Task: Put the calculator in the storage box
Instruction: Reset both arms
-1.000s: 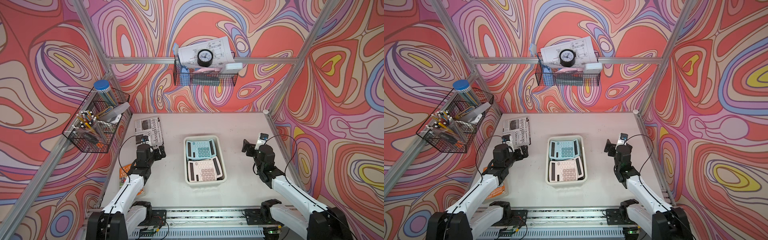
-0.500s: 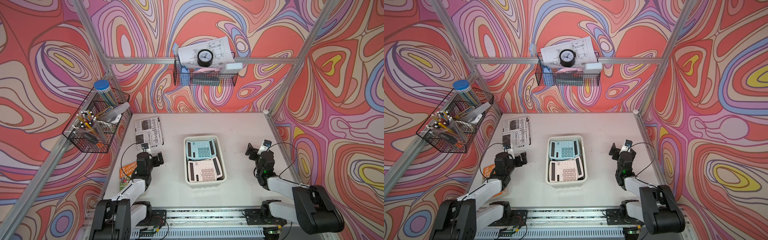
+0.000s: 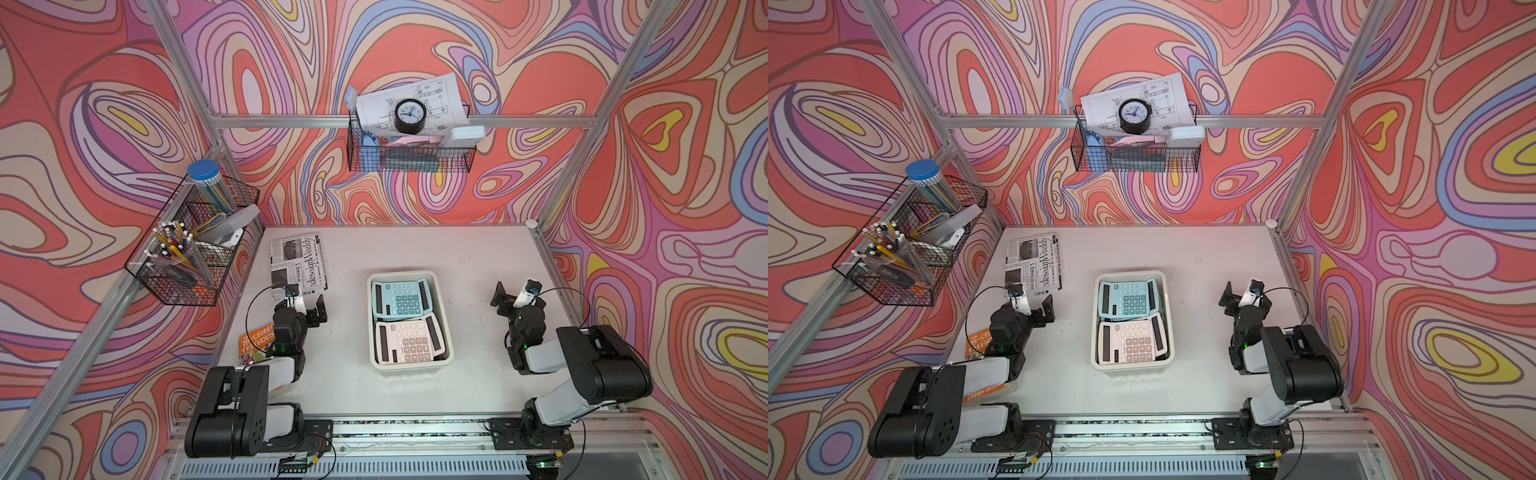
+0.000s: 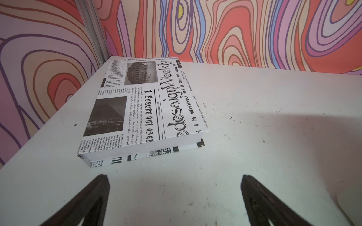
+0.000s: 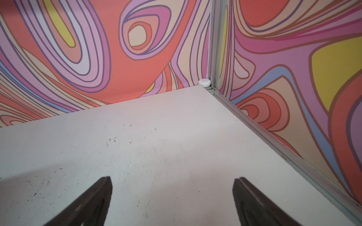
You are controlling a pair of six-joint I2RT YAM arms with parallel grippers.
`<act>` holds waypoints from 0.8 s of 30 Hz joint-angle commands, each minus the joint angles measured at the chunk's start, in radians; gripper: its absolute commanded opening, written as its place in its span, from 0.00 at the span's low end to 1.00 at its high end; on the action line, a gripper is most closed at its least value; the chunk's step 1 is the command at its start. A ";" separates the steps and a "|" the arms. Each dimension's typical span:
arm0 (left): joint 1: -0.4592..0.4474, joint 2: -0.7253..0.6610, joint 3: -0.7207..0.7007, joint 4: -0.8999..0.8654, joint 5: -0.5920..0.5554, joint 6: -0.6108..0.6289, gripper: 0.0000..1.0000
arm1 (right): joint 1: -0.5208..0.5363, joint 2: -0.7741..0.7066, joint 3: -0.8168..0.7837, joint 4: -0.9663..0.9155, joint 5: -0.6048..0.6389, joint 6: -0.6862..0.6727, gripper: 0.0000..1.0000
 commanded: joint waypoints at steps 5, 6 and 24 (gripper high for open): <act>0.006 0.081 0.020 0.127 0.112 0.086 0.99 | -0.007 0.069 0.016 0.118 -0.077 -0.052 0.98; 0.006 0.093 0.041 0.100 0.117 0.090 0.99 | -0.007 0.097 0.034 0.114 -0.085 -0.056 0.98; 0.008 0.201 0.185 -0.063 0.094 0.078 0.99 | -0.016 0.088 0.253 -0.313 -0.181 -0.086 0.98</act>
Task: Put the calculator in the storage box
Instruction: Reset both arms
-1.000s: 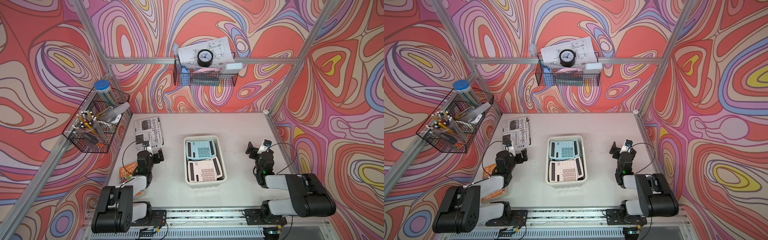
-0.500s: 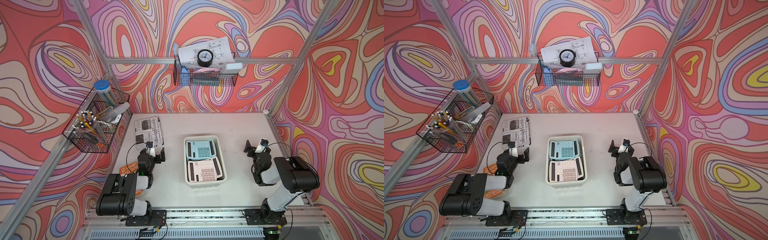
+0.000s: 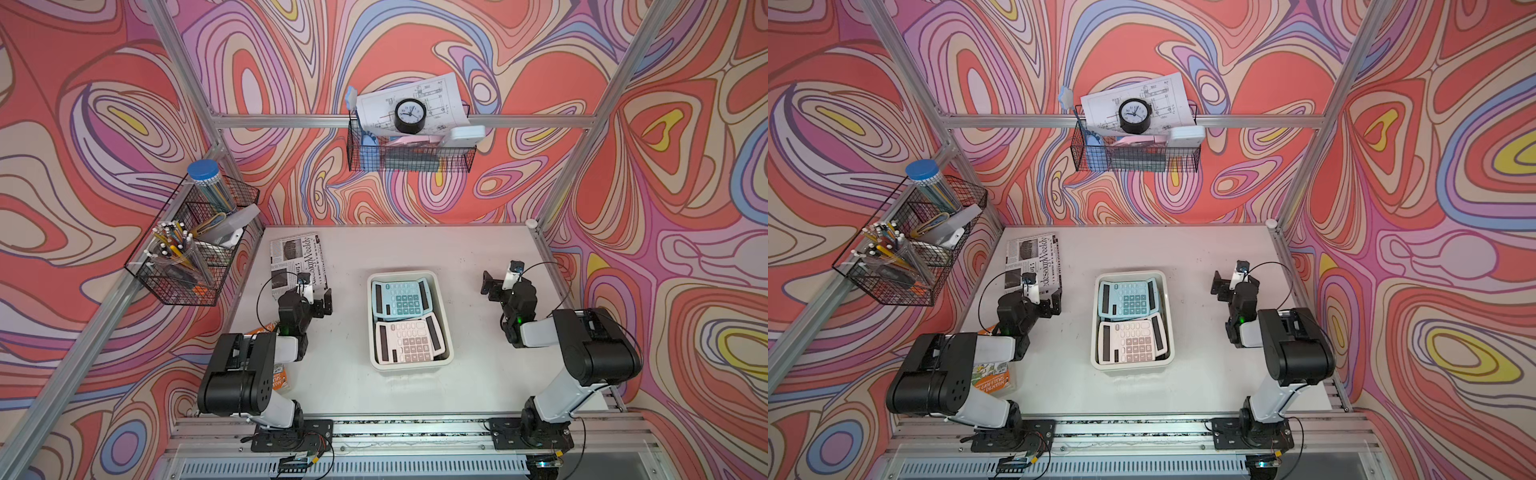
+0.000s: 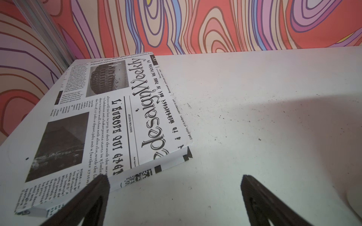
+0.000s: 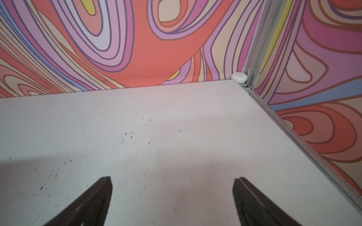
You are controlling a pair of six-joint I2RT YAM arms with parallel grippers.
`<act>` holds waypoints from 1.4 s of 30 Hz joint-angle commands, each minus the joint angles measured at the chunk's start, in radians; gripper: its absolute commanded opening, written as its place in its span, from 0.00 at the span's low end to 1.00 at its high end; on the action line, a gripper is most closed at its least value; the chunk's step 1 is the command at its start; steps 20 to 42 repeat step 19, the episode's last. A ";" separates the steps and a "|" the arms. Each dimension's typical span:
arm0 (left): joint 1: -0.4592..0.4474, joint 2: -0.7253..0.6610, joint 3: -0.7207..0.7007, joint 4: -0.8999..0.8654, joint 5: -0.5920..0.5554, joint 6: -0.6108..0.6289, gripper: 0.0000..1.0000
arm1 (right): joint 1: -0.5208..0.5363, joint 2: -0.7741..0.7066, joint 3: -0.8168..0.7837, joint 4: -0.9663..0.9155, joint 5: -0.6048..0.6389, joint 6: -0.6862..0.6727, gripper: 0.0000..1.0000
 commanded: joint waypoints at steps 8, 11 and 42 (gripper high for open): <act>0.007 0.011 0.015 -0.021 -0.019 -0.011 0.99 | -0.006 0.001 -0.005 -0.022 -0.012 -0.011 0.98; 0.007 0.012 0.015 -0.021 -0.020 -0.012 0.99 | -0.006 0.001 -0.004 -0.022 -0.012 -0.011 0.98; 0.007 0.011 0.015 -0.021 -0.020 -0.010 0.99 | -0.006 0.001 -0.004 -0.025 -0.013 -0.009 0.98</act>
